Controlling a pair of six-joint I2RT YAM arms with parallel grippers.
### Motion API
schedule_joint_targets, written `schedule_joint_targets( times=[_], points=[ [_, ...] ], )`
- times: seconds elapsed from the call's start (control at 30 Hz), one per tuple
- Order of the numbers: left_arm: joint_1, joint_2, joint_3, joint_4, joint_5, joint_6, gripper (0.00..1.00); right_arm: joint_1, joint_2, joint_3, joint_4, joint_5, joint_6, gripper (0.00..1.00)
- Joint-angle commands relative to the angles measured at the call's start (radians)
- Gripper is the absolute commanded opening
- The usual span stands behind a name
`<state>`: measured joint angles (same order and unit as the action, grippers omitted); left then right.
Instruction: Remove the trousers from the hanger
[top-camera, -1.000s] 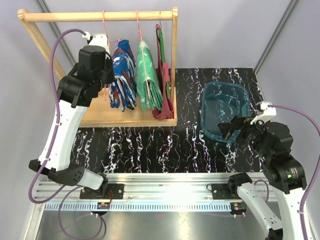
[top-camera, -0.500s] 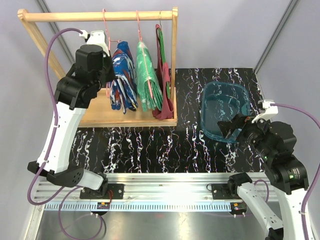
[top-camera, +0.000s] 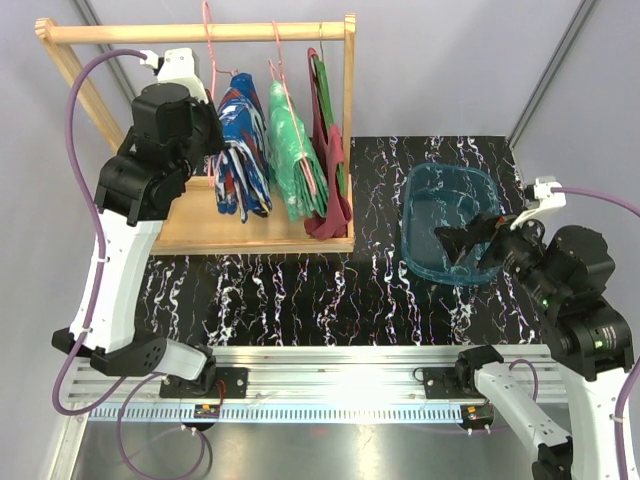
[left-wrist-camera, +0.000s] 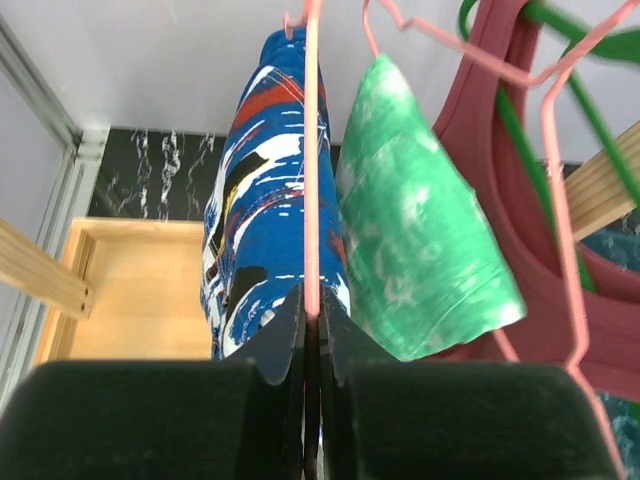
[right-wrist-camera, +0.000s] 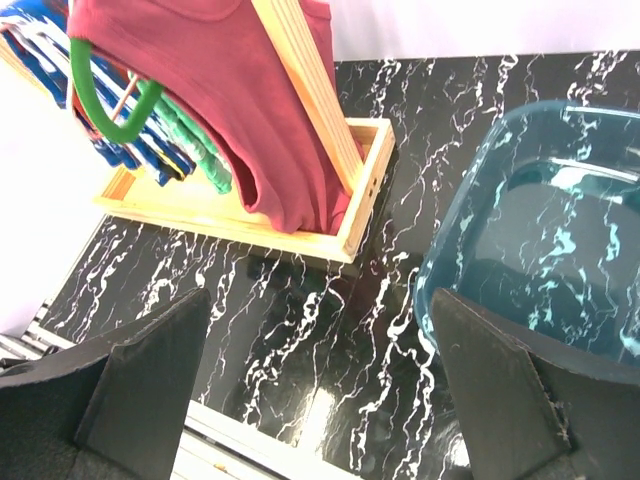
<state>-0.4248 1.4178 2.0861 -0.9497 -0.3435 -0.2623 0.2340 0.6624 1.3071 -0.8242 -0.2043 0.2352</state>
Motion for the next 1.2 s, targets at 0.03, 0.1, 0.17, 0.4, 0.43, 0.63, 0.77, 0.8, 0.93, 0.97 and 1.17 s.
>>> schedule_joint_targets(
  times=[0.03,0.1,0.17,0.4,0.43,0.63,0.77,0.8,0.93,0.97,1.17],
  points=[
    [0.0,0.012,0.178,0.267,-0.006,0.006,0.0,0.004,0.065,0.089,0.051,-0.023,-0.031,0.99],
    [0.0,0.007,0.19,0.266,-0.002,-0.003,0.0,0.004,0.103,0.132,0.065,-0.05,-0.031,0.99],
    [0.0,-0.022,0.18,0.27,0.001,-0.018,0.0,0.004,0.141,0.203,0.062,-0.111,-0.037,0.99],
    [0.0,-0.147,0.16,0.169,-0.028,-0.083,0.0,0.005,0.422,0.523,0.017,-0.327,-0.053,0.99],
    [0.0,-0.169,0.132,0.146,-0.022,-0.103,0.0,0.007,0.454,0.603,0.02,-0.352,-0.042,0.99],
    [0.0,-0.354,-0.001,0.066,0.001,-0.208,0.0,0.195,0.676,0.939,-0.073,-0.253,-0.085,0.97],
    [0.0,-0.483,-0.142,0.034,0.056,-0.29,0.0,0.469,0.784,1.047,-0.144,-0.034,-0.141,0.96],
    [0.0,-0.503,-0.193,0.02,0.067,-0.305,0.0,0.531,0.789,1.041,-0.138,0.094,-0.166,0.96],
    [0.0,-0.589,-0.262,-0.037,0.097,-0.385,0.0,0.856,0.754,0.796,0.04,0.44,-0.218,0.92],
    [0.0,-0.614,-0.271,-0.044,0.098,-0.394,0.0,0.905,0.738,0.728,0.188,0.501,-0.227,0.91],
    [0.001,-0.651,-0.273,-0.061,0.126,-0.433,0.0,1.203,0.781,0.361,0.726,0.842,-0.418,0.92]
  ],
)
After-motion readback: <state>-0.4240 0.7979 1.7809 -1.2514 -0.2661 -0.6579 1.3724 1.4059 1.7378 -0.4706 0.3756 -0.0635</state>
